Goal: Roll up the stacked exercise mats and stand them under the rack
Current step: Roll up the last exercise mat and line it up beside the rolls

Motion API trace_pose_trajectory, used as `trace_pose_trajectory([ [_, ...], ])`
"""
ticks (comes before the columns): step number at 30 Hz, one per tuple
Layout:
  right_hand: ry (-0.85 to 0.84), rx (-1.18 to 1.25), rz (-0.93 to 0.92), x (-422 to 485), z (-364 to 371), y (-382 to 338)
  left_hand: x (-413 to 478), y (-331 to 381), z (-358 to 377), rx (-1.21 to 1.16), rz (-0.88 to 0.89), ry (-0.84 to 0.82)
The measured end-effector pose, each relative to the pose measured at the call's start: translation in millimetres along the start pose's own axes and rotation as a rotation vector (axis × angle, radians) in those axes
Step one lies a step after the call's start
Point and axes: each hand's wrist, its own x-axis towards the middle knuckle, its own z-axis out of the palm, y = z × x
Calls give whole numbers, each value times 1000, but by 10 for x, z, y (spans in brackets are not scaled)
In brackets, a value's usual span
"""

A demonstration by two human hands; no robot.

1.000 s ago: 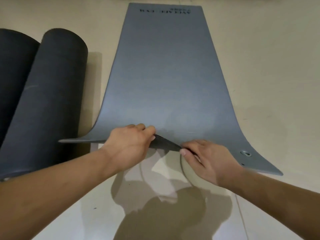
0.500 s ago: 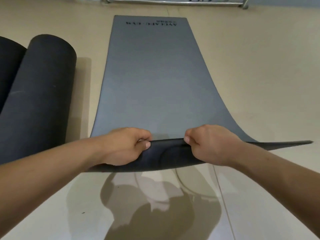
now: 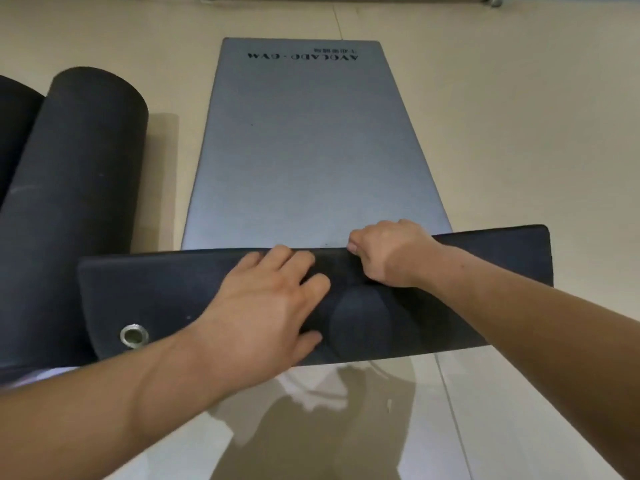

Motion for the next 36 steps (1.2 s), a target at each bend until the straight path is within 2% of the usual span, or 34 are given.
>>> trace_pose_trajectory([
  [2,9,-3,46,185,-63,72,-67,72,100,42,-101,-259],
  [3,26,-14,70,272,-60,110,-81,59,173,82,-140,-321],
  [5,102,-26,120,382,-17,149,-66,-46,334,78,-183,-291],
  [7,289,22,135,352,45,114,-34,-162,443,1,-201,-240],
  [9,534,47,49,158,147,8,2,-246,527,-52,-196,-229],
  [10,581,26,2,7,180,-72,18,-276,557,-73,-181,-232],
  [11,532,-14,-25,-143,214,-151,31,-313,588,-88,-169,-237],
  [14,132,-88,7,-429,390,-288,100,-464,652,-156,-173,-256],
  [15,68,-88,13,-445,471,-293,138,-510,657,-183,-173,-266],
  [17,77,-97,11,-403,608,-263,187,-558,671,-213,-167,-289],
  [20,105,-55,2,-254,655,-175,170,-499,686,-125,-174,-263],
  [23,60,-30,-57,-113,585,-93,55,-372,719,18,-205,-178],
  [27,-36,86,-93,45,471,54,-26,-320,850,123,-260,-250],
  [30,-93,47,-81,117,422,59,47,-392,922,18,-265,-292],
  [33,-57,-72,-46,44,485,-82,118,-506,936,-141,-247,-344],
  [36,-61,-113,-18,-33,601,-180,150,-573,919,-175,-197,-382],
])
